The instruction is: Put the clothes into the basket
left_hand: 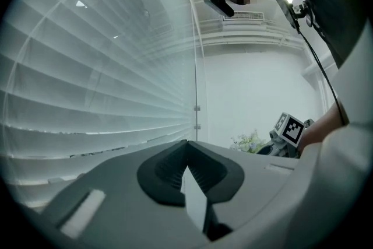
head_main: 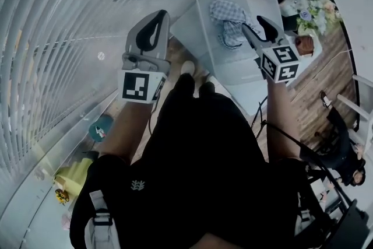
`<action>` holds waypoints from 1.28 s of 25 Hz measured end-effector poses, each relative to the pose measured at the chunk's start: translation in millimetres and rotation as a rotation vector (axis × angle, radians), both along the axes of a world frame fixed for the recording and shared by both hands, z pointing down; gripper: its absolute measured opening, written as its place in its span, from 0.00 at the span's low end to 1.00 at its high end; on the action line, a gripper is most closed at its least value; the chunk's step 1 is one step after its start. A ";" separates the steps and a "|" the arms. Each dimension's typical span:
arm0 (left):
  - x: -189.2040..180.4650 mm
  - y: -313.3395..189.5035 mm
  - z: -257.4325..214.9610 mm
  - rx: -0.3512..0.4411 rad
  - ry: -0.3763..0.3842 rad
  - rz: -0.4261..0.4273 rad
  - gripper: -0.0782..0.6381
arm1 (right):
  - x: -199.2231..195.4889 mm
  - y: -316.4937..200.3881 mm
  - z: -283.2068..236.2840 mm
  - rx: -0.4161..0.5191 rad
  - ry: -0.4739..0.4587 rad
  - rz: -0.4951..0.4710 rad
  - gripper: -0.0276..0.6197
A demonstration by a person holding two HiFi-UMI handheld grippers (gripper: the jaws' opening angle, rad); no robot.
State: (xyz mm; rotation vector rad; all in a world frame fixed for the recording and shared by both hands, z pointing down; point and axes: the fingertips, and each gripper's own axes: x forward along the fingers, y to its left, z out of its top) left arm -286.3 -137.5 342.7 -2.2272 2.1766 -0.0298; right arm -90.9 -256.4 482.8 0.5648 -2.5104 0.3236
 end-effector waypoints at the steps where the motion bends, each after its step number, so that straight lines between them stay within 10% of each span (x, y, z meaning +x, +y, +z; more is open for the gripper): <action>1: 2.1 -0.5 -1.7 0.002 -0.003 0.004 0.12 | 3.4 -0.2 -3.3 0.004 -0.012 0.009 0.41; 32: 113.2 -21.9 -58.6 0.083 -0.006 0.220 0.12 | 193.4 30.3 -102.0 0.256 -0.315 0.390 0.09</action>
